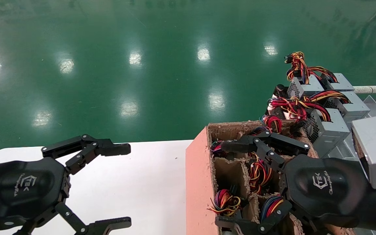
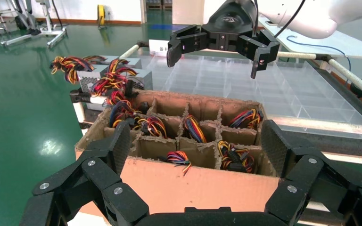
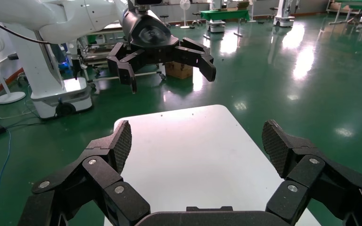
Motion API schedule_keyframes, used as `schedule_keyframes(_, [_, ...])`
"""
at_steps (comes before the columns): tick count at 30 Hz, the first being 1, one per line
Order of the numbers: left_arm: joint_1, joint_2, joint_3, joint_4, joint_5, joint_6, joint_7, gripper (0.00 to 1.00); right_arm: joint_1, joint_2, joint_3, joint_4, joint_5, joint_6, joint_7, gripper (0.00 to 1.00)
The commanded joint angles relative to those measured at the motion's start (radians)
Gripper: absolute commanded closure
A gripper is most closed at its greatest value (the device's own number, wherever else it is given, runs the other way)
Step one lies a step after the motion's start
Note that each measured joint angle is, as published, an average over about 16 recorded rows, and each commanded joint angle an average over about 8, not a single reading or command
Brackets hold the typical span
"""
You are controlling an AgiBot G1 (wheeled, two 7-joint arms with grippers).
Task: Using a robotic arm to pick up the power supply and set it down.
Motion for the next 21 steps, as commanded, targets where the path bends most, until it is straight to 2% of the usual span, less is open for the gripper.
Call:
schedule_keyframes(1, [0.000,0.000,0.000,0.000,0.000,0.000,0.000,0.00,0.000,0.000,0.000,0.000,0.000,0.000,0.000,0.00])
schedule_keyframes(21, [0.000,0.000,0.000,0.000,0.000,0.000,0.000,0.00,0.000,0.000,0.000,0.000,0.000,0.000,0.000,0.00])
